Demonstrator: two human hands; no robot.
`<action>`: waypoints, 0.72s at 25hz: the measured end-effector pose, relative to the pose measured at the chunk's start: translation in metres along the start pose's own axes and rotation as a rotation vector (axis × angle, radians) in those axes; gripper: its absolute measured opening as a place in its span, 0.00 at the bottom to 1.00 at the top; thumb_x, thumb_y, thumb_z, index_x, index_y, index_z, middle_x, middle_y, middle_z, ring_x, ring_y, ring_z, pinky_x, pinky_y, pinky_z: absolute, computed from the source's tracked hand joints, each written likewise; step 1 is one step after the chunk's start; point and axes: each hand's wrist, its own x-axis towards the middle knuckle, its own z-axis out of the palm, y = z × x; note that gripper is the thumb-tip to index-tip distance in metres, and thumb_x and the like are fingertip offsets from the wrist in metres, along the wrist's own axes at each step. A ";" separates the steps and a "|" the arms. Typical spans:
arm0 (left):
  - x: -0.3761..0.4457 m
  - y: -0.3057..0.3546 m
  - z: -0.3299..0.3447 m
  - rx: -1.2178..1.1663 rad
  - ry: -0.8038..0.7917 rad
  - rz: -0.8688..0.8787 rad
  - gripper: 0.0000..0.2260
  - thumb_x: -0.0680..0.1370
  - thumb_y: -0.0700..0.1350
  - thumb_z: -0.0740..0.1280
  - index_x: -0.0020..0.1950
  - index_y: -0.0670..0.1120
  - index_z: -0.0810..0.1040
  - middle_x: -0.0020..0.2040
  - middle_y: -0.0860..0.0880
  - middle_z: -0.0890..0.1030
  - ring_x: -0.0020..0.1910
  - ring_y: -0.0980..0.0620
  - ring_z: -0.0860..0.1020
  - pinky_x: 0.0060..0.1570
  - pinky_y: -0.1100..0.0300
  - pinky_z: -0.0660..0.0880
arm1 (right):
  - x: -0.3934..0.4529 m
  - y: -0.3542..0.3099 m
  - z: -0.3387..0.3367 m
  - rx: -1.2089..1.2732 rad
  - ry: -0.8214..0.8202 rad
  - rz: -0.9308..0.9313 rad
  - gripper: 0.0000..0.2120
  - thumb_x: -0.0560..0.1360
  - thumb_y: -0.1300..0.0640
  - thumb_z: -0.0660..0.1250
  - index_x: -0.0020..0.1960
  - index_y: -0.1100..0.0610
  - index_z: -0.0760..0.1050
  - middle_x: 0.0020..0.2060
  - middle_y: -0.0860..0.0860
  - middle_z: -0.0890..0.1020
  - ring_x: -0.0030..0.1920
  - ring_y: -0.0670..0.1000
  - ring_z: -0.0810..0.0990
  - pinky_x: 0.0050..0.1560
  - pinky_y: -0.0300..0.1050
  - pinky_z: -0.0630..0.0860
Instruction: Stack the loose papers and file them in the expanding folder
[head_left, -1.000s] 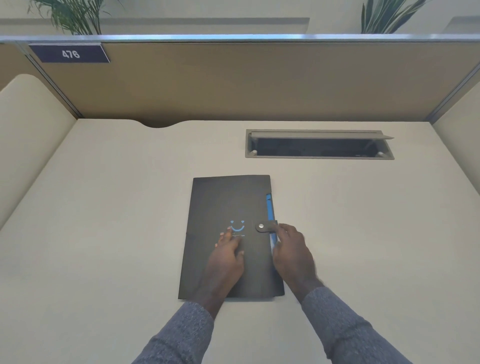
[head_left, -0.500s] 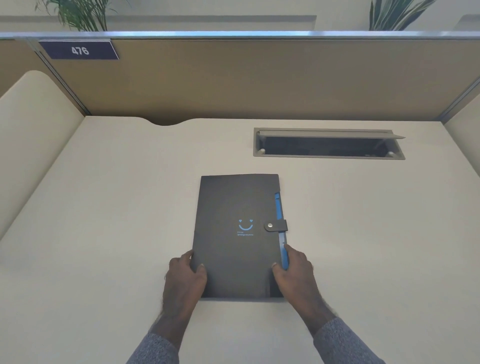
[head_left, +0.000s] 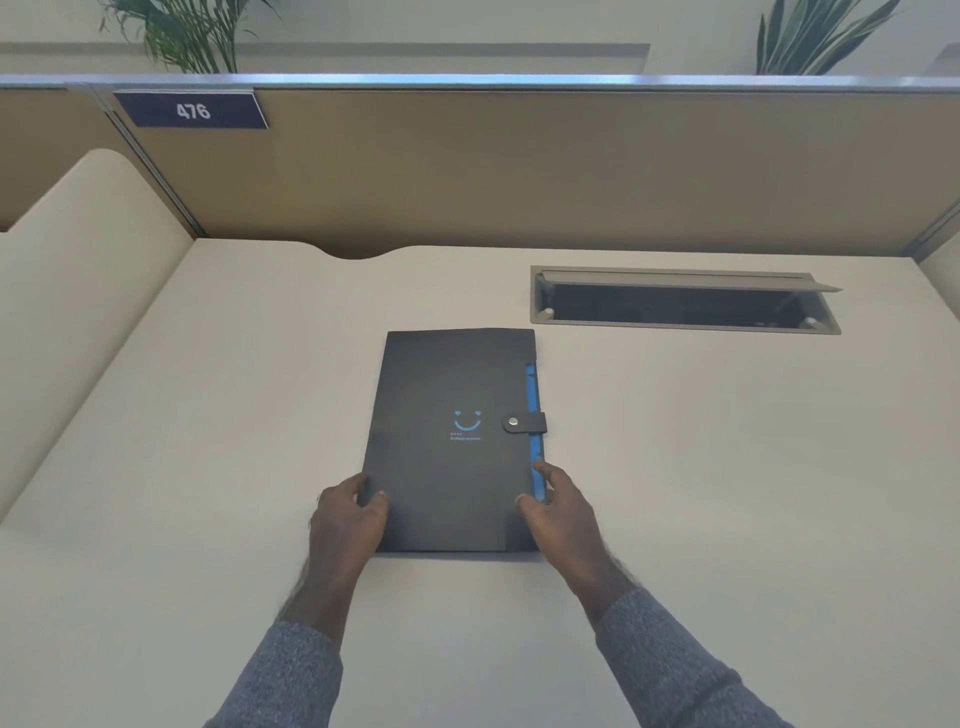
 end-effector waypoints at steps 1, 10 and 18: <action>0.006 0.002 -0.004 -0.013 0.012 -0.001 0.23 0.70 0.51 0.62 0.65 0.51 0.78 0.61 0.45 0.80 0.56 0.42 0.78 0.58 0.47 0.76 | 0.003 -0.006 0.003 0.011 -0.006 -0.012 0.26 0.74 0.56 0.62 0.72 0.48 0.66 0.48 0.48 0.77 0.39 0.45 0.76 0.38 0.36 0.73; 0.060 0.016 -0.030 -0.090 0.094 -0.016 0.20 0.74 0.48 0.66 0.65 0.47 0.78 0.65 0.45 0.79 0.63 0.40 0.75 0.64 0.48 0.71 | 0.025 -0.049 0.036 0.056 -0.104 -0.095 0.29 0.75 0.56 0.64 0.75 0.49 0.63 0.47 0.45 0.78 0.38 0.45 0.76 0.31 0.26 0.70; 0.084 0.018 -0.038 -0.083 0.100 0.025 0.17 0.74 0.47 0.66 0.63 0.46 0.79 0.62 0.45 0.80 0.61 0.40 0.75 0.63 0.50 0.71 | 0.038 -0.060 0.050 0.023 -0.211 -0.175 0.33 0.75 0.57 0.65 0.78 0.51 0.58 0.67 0.46 0.69 0.62 0.45 0.71 0.57 0.36 0.64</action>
